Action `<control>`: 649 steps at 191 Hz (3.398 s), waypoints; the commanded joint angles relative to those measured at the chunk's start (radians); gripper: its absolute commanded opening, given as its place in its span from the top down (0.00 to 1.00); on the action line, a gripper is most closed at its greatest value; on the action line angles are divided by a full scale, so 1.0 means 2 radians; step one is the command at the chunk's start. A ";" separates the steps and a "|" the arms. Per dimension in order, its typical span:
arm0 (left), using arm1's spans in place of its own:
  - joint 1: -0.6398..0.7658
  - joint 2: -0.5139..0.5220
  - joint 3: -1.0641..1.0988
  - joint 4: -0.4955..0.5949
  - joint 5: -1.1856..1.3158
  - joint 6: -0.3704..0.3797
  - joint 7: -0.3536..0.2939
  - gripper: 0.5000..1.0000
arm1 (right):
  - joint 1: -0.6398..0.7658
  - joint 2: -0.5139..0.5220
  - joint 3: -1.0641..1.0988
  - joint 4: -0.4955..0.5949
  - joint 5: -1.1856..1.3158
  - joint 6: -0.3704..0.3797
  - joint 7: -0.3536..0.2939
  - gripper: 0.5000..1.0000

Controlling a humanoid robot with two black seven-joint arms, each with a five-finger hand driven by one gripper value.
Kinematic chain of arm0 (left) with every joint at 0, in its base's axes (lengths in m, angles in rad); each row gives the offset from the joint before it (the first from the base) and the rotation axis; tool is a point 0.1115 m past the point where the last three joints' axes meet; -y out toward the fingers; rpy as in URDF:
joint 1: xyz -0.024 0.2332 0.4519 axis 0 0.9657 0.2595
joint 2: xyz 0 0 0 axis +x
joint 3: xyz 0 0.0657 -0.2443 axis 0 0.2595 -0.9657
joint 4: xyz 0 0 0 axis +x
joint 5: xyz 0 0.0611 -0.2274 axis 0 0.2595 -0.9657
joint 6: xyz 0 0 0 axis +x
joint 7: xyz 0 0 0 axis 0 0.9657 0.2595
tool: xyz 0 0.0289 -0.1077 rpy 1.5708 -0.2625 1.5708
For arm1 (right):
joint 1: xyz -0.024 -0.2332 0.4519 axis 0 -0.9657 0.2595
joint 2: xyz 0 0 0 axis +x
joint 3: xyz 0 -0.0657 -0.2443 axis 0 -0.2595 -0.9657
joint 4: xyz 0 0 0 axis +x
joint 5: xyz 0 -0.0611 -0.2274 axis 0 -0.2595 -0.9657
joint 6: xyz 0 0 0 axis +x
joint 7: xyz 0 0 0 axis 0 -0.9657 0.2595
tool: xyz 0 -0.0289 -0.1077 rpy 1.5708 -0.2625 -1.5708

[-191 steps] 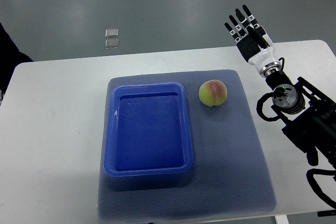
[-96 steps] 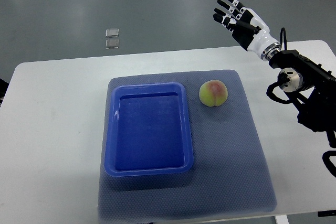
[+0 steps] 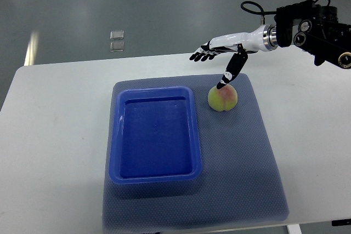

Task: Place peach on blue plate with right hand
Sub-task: 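Reach the right hand down over the peach and close fingers around it, then lift the peach off the mat with the right hand, then carry the peach over the blue tray and lower it inside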

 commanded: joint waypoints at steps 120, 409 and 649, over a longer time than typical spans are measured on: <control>0.000 0.000 0.000 -0.001 0.000 0.000 0.000 0.00 | -0.068 0.034 -0.016 -0.031 -0.043 -0.077 -0.034 0.14; 0.000 0.000 0.001 -0.001 0.001 0.000 0.000 0.00 | 0.142 -0.149 -0.020 0.192 0.045 0.030 -0.025 0.83; 0.000 0.000 0.000 0.000 -0.001 0.000 0.000 0.00 | -0.027 0.202 -0.065 -0.058 0.012 -0.065 -0.027 0.47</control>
